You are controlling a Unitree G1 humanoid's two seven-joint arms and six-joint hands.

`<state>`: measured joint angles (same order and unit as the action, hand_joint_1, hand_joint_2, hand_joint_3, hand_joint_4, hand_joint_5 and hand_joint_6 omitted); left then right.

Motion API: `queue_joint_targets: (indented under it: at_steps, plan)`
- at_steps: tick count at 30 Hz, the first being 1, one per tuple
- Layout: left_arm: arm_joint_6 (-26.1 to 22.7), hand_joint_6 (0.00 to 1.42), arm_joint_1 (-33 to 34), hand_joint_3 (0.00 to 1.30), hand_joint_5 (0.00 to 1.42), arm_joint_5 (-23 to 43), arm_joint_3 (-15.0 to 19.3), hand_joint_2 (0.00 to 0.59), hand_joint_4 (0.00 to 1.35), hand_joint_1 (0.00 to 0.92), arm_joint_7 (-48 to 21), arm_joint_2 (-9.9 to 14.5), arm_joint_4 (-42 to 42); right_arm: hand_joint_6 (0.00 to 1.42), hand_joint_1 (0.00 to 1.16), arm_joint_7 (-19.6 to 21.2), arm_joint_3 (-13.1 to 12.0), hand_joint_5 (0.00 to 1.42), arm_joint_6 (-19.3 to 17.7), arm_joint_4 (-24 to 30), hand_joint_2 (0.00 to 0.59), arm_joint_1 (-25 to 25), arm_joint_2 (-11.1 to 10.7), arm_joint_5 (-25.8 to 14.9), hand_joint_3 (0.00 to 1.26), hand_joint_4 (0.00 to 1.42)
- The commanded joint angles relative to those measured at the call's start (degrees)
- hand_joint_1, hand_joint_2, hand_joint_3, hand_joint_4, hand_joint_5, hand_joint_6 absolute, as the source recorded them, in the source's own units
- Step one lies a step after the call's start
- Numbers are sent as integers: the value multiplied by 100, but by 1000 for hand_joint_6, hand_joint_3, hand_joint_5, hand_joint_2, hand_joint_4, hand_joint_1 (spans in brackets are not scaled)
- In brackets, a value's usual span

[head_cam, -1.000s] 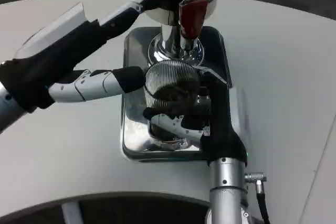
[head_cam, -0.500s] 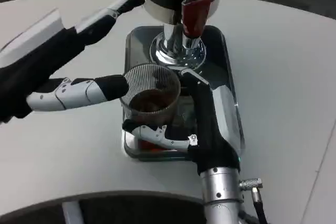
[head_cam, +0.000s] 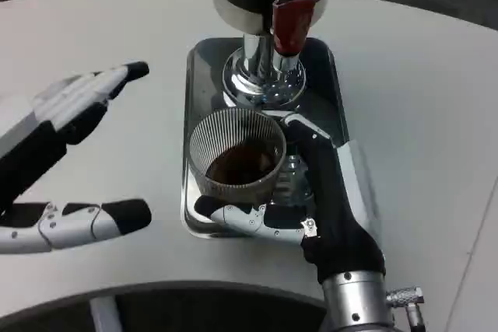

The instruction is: Grasp the cup under the faucet to collect the drink, then remove the cup.

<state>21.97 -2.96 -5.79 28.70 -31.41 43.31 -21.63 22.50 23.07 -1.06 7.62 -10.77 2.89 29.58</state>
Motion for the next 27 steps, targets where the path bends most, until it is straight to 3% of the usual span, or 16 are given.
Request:
queue_joint_targets:
  at_steps: [1,4,7,13,19,27]
  plan:
    - [-53,0,-786,0,0,-295,406,81,0,0,-22,-58,-552,1424,1061,-284,-9,1032,42,667,115,201,54,59,681,899]
    - [-100,0,-1260,0,0,-578,585,66,0,0,-8,-140,-770,1424,1060,-535,-35,1032,111,964,115,293,19,24,683,900]
    - [-134,0,-1478,0,0,-917,551,49,0,0,90,-241,-849,1424,1058,-772,-31,1042,164,1207,115,410,-9,-14,688,905]
    - [82,0,-1674,0,0,-1595,321,44,0,0,689,-781,-980,1424,1057,-1219,0,1044,257,1702,115,742,-10,-136,689,915]
    - [507,0,-1926,0,0,-2029,88,36,0,0,1288,-1278,-1119,1424,1054,-1795,-129,1046,219,2243,120,875,-228,-397,689,916]
    - [647,0,-2003,0,0,-2345,-180,34,0,0,1554,-1486,-1347,1424,1052,-2310,-329,1060,194,2638,124,1050,-420,-741,702,926]
